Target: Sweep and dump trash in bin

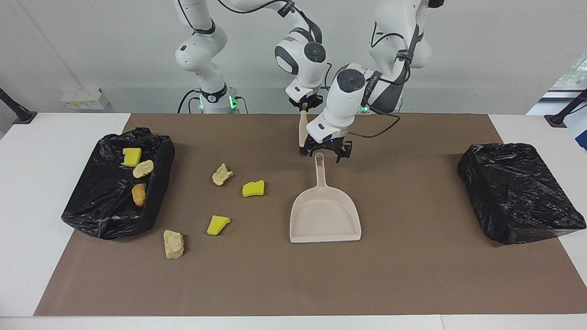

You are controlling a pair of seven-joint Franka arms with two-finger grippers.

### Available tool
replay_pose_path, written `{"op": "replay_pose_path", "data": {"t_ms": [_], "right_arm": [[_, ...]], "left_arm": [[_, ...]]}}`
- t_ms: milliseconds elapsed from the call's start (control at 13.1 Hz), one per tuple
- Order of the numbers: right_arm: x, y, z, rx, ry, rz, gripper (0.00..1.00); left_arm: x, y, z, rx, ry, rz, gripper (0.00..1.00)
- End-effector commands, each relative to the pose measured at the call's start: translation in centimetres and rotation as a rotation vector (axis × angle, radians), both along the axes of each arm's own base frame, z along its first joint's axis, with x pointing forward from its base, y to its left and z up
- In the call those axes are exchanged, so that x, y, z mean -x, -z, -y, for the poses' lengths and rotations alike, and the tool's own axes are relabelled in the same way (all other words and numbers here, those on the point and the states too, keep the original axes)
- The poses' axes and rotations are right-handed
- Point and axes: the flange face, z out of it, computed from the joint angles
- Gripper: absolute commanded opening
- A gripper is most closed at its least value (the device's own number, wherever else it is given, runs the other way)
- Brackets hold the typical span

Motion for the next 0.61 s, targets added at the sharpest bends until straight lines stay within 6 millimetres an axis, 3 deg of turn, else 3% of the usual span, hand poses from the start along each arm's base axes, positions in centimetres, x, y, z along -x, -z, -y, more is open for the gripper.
{"op": "replay_pose_path", "data": {"t_ms": [0, 229, 535], "right_arm": [[-0.4, -3.2, 5.6, 0.069, -0.034, -0.013, 0.00], [-1.1, -4.1, 11.7, 0.132, -0.063, -0.027, 0.00], [-5.8, -4.5, 18.1, 0.205, -0.086, 0.003, 0.00]], "left_arm": [[0.5, 1.7, -0.3, -0.006, -0.003, 0.004, 1.00], [1.5, 2.4, 0.8, -0.007, 0.019, 0.003, 1.00], [1.6, 3.0, 0.9, -0.011, -0.023, -0.003, 1.00]]}}
